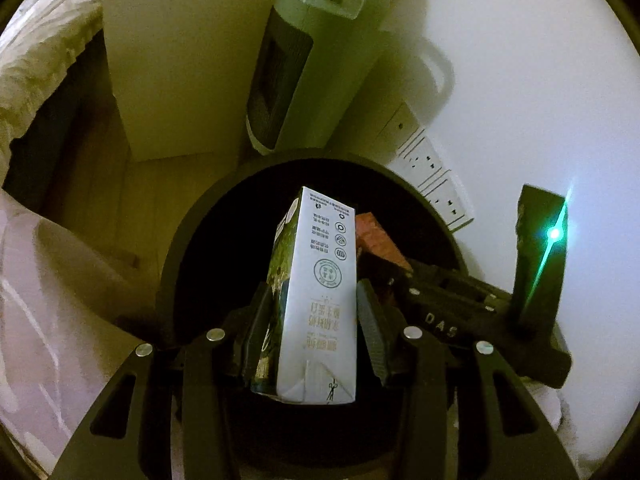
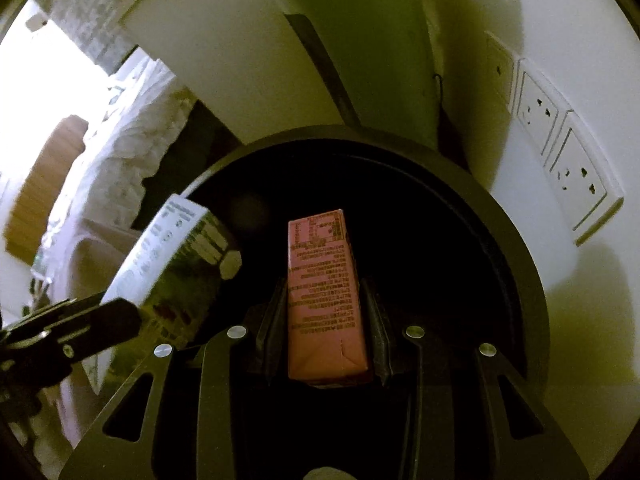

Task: Collect trash
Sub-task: 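Carry both cartons to the black bin and open both tools to drop them, then grasp the green wrapper with the left tool while the right tool grasps the white tissue, then carry the green wrapper and white tissue over the bin and release both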

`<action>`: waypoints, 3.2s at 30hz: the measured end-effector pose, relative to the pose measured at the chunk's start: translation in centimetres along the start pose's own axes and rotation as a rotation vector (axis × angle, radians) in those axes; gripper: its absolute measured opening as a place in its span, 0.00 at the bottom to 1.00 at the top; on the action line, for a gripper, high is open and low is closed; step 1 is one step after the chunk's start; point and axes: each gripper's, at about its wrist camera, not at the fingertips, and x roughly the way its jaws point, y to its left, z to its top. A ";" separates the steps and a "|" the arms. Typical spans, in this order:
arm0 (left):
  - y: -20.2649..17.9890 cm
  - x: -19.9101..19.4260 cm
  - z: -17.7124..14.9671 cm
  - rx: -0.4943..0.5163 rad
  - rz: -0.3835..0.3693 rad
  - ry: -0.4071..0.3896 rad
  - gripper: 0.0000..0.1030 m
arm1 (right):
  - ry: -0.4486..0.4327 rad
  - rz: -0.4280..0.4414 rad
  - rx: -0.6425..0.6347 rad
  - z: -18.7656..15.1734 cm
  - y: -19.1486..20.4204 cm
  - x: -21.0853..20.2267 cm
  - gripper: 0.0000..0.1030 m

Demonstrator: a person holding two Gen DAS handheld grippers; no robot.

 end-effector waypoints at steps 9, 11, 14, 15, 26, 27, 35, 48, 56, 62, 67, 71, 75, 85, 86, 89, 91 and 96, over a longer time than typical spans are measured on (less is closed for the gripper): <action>0.2 -0.7 -1.2 0.029 0.012 0.001 0.58 | -0.017 0.012 -0.015 0.8 0.3 -0.5 0.66; -0.2 -1.4 -1.5 0.049 0.033 -0.021 0.69 | -0.026 0.017 -0.013 0.8 0.6 -0.8 0.68; -0.5 -3.3 -2.0 0.052 0.057 -0.072 0.79 | -0.039 0.038 0.000 0.5 0.8 -1.8 0.71; -0.5 -3.7 -2.1 0.046 0.055 -0.082 0.79 | -0.042 0.044 -0.001 0.3 0.8 -2.2 0.71; 3.7 -14.8 -7.9 -0.094 0.104 -0.318 0.79 | 0.023 0.150 -0.080 -1.8 5.3 -4.0 0.82; 4.4 -15.9 -8.8 -0.107 0.119 -0.341 0.79 | 0.025 0.158 -0.095 -2.0 6.2 -4.2 0.82; 11.1 -25.1 -15.2 -0.250 0.276 -0.499 0.79 | 0.044 0.252 -0.256 -3.4 15.2 -5.9 0.82; 28.9 -30.4 -22.4 -0.632 0.285 -0.462 0.86 | 0.100 0.387 -0.637 -8.5 31.8 -6.3 0.79; 32.5 -28.4 -21.8 -0.645 0.258 -0.374 0.86 | 0.149 0.294 -0.733 -11.5 35.3 -3.1 0.68; 33.9 -27.6 -22.1 -0.681 0.218 -0.361 0.55 | 0.140 0.241 -0.760 -12.7 35.1 -2.1 0.54; 33.1 -28.6 -22.9 -0.672 0.195 -0.426 0.28 | 0.126 0.251 -0.743 -12.7 35.0 -2.3 0.45; 31.8 -30.2 -23.4 -0.654 0.179 -0.471 0.18 | 0.098 0.285 -0.730 -12.6 35.0 -3.1 0.43; 29.6 -31.9 -23.7 -0.619 0.185 -0.524 0.15 | 0.069 0.329 -0.721 -12.5 34.8 -4.8 0.43; 22.1 -34.2 -21.7 -0.477 0.146 -0.597 0.14 | 0.011 0.384 -0.652 -10.9 32.7 -7.7 0.43; 21.7 -34.0 -21.4 -0.465 0.139 -0.593 0.14 | 0.003 0.385 -0.639 -10.7 32.2 -8.0 0.43; 19.1 -32.1 -19.2 -0.404 0.095 -0.562 0.14 | -0.021 0.373 -0.602 -9.8 30.6 -8.7 0.43; 17.8 -30.7 -18.1 -0.374 0.075 -0.540 0.14 | -0.035 0.361 -0.571 -9.0 29.2 -8.9 0.43; 13.5 -26.3 -14.7 -0.279 0.010 -0.481 0.14 | -0.074 0.316 -0.478 -6.8 24.8 -9.5 0.44</action>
